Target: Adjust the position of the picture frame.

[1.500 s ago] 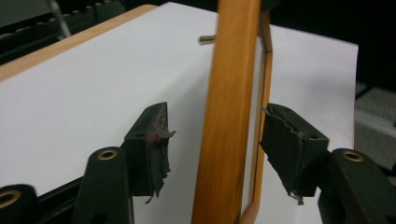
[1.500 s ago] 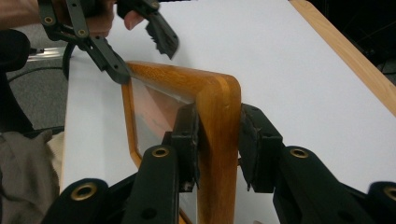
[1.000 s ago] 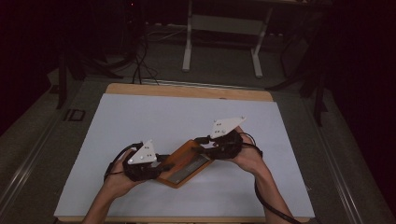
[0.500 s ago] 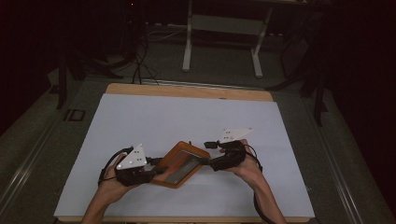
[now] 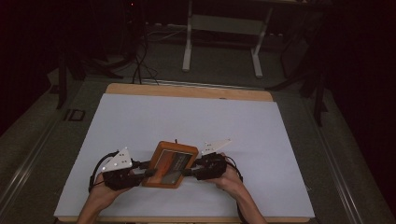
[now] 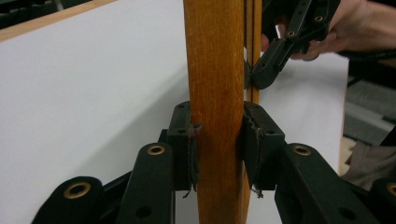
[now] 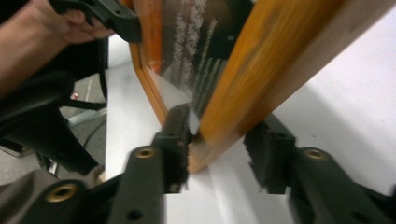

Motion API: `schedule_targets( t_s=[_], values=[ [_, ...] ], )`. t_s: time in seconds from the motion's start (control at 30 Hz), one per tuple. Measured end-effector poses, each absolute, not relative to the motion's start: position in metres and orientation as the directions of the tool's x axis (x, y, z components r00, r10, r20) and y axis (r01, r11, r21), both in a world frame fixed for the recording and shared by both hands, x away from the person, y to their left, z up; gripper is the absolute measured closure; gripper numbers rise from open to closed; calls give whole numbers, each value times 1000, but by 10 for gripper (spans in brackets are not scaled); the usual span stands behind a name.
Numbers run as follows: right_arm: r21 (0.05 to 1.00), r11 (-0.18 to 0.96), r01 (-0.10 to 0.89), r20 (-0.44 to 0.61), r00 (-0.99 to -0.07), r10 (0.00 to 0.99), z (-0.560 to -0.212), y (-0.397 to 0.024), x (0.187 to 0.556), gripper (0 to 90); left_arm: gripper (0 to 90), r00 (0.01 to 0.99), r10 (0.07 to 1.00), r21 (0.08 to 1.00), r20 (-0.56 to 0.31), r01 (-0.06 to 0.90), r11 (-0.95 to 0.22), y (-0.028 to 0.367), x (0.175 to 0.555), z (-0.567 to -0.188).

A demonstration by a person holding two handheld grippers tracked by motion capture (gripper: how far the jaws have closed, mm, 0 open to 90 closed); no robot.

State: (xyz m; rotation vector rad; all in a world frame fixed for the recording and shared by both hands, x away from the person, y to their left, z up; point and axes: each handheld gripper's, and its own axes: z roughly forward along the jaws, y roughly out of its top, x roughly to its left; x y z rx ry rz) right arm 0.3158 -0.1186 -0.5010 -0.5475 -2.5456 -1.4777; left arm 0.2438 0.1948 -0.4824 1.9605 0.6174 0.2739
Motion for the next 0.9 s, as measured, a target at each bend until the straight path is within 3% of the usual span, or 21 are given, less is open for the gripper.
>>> schedule_targets(
  t_s=[0.1,0.33,0.9],
  values=[
    [811,439,387,320,-921,221,-500,-119,315,660,680,839,533,892,-112,322,-318,201,245,-488],
    [817,410,405,340,-913,225,-499,-121,317,661,680,826,545,892,-143,346,-290,198,246,-493],
    [805,345,482,355,-858,370,-485,-173,318,655,655,790,553,877,-265,436,-202,144,269,-504]
  ],
)
